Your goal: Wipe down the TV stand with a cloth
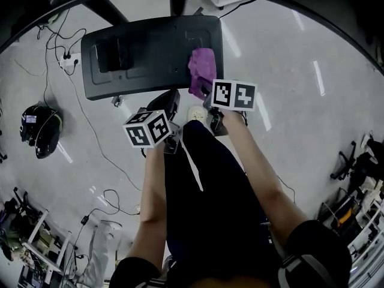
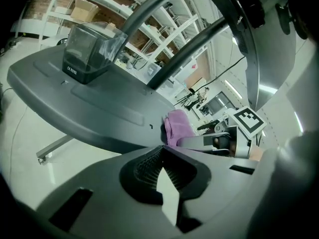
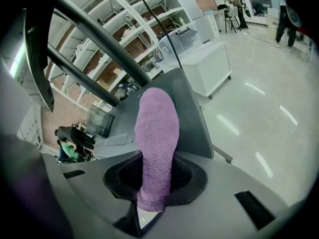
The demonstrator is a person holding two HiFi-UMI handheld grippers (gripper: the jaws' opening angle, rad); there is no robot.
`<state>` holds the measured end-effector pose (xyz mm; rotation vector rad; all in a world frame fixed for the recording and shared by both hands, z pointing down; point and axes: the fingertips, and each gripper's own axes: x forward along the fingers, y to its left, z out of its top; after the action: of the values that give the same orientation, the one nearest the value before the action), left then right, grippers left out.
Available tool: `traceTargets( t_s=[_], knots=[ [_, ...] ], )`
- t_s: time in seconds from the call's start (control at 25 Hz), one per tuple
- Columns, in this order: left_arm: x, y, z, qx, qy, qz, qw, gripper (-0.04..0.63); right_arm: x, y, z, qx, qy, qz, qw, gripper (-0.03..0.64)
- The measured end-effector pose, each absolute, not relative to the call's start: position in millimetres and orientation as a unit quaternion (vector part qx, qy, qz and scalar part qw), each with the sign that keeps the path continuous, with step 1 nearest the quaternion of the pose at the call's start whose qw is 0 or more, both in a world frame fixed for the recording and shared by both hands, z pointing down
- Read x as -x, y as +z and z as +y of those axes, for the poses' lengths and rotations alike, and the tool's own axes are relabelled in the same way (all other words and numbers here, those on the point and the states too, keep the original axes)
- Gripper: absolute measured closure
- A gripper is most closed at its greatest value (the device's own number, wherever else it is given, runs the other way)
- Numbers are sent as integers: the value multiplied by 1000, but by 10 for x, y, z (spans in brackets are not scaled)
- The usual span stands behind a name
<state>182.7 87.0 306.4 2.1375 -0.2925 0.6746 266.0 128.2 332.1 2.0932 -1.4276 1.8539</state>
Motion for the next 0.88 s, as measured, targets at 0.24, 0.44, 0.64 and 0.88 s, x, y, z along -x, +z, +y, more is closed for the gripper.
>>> traceTargets(
  t_s=[0.24, 0.44, 0.64, 0.88],
  knots=[
    [-1956, 3101, 1022, -856, 273, -105, 427, 588, -2798, 3339, 1479, -674, 590, -445, 5, 528],
    [-2041, 3131, 1129, -855, 281, -91, 428, 589, -2901, 3349, 1632, -679, 592, -433, 6, 528],
    [-2092, 3161, 1205, -855, 287, -82, 424, 588, -2990, 3365, 1767, -685, 592, -425, 5, 528],
    [-2120, 3139, 1258, -855, 289, -84, 423, 589, -3105, 3342, 1915, -688, 590, -423, 12, 528]
  ],
)
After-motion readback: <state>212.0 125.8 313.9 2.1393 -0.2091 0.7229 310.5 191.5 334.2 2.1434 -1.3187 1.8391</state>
